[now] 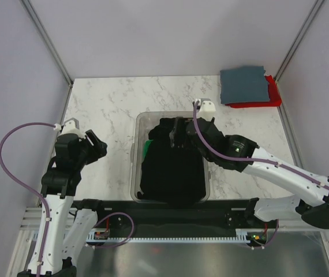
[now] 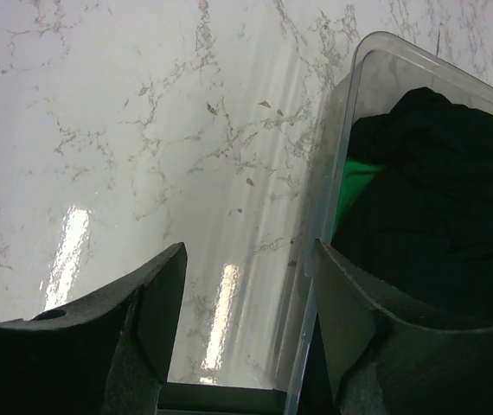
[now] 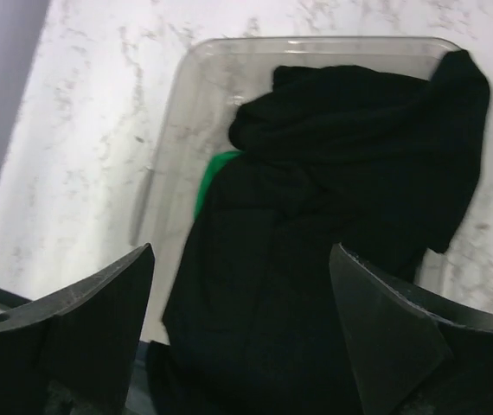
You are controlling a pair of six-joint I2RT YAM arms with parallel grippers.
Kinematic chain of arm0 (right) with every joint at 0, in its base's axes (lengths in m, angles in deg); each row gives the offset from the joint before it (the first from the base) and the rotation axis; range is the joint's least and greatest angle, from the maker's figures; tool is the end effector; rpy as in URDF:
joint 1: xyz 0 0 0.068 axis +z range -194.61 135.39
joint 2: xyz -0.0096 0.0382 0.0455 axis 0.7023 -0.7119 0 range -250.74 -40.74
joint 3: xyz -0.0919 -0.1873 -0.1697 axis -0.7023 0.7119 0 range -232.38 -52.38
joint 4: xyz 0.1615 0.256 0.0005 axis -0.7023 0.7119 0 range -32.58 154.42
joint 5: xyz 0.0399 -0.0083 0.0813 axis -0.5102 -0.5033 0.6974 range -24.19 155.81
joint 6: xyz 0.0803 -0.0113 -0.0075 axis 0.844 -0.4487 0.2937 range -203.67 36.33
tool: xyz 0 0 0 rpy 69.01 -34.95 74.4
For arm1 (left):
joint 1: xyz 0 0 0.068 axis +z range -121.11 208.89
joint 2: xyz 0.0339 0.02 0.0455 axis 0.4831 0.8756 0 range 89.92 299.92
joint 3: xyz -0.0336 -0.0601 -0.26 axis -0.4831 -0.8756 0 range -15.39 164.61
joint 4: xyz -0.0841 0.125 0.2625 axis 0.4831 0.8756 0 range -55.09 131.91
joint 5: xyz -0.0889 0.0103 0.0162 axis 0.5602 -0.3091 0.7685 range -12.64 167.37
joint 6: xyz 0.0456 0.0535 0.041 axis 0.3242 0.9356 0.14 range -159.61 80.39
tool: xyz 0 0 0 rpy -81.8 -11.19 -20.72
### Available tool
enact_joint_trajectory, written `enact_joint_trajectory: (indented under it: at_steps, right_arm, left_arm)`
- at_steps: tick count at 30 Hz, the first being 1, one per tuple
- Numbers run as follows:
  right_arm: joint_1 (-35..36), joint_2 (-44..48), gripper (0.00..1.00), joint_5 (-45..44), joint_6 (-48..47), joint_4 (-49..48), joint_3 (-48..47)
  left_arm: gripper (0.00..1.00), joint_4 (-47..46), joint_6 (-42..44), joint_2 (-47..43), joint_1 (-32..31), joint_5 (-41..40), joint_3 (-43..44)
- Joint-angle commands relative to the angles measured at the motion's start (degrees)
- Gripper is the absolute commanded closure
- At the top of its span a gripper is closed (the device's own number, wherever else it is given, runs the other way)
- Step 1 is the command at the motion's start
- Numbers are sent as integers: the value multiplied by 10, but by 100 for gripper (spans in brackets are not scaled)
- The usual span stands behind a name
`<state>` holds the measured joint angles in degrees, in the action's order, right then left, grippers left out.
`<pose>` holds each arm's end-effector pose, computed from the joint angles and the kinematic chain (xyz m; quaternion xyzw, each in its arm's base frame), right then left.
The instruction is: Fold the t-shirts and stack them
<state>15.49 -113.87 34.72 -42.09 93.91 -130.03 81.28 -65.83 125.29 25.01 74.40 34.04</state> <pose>0.2019 0.2780 0.3736 -0.0073 0.8524 0.2143 0.4769 0.1953 -0.0096 0.3151 -0.1819 0.8566 -0.1033 0.4716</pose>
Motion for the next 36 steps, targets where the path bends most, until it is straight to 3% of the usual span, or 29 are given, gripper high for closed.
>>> enact_joint_trajectory:
  at_steps: [1, 6, 10, 22, 29, 36]
  right_arm:
    - [-1, 58, 8, -52, -6, 3, 83]
    - [-1, 105, 8, 32, -13, -39, 171]
    - [1, 80, 10, 106, -6, -82, 197]
    - [-12, -124, 9, 92, -48, -99, 121]
    - [-20, -202, 21, 135, -47, -114, 85]
    - [-19, -220, 33, 175, -22, -150, 107]
  left_arm:
    - [33, -7, -16, 5, 4, -10, 2]
    - [33, -8, -17, 6, 4, -11, 1]
    - [33, -8, -17, 7, 4, -13, 1]
    - [33, -7, -20, -2, 4, -19, 0]
    - [33, -7, -20, -6, 4, -18, 1]
    - [33, -7, -21, -11, 4, -18, -1]
